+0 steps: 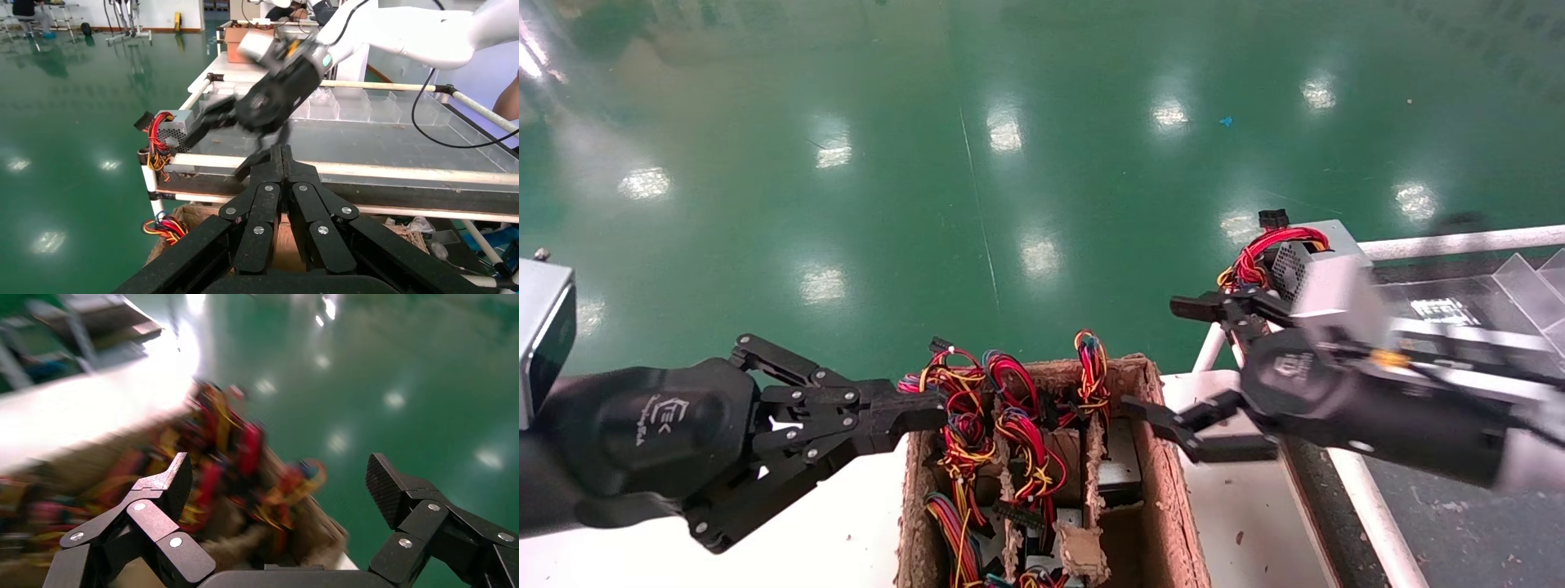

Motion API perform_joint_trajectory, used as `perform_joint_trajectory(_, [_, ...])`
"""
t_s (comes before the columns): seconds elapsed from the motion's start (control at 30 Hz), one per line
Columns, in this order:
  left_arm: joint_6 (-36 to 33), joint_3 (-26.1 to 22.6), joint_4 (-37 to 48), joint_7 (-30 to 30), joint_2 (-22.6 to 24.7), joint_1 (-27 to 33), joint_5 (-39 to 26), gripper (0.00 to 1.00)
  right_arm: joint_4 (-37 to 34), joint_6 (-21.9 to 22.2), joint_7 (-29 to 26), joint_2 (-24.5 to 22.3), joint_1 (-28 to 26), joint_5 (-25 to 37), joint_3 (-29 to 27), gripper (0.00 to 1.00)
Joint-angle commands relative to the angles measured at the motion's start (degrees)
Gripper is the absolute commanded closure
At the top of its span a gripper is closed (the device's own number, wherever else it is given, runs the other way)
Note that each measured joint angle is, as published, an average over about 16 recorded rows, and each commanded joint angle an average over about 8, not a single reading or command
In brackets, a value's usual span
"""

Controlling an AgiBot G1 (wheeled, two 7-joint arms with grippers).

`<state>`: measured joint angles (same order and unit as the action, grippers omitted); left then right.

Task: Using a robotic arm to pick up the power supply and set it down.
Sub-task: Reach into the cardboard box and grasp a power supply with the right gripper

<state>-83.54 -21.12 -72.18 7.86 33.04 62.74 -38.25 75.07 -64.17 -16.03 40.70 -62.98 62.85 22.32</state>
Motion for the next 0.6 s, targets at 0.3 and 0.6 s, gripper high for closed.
perform_joint_trajectory(0.3, [0.0,0.0,0.0,0.0,0.0,0.0,0.0,0.0,-2.0,8.5,-9.3,6.9,-4.0,13.7,7.1,1.0])
perform_joint_trajectory(0.6, [0.0,0.0,0.0,0.0,0.0,0.0,0.0,0.0,-4.7,10.6,-11.2,11.1,-5.3,17.0,9.2,1.0])
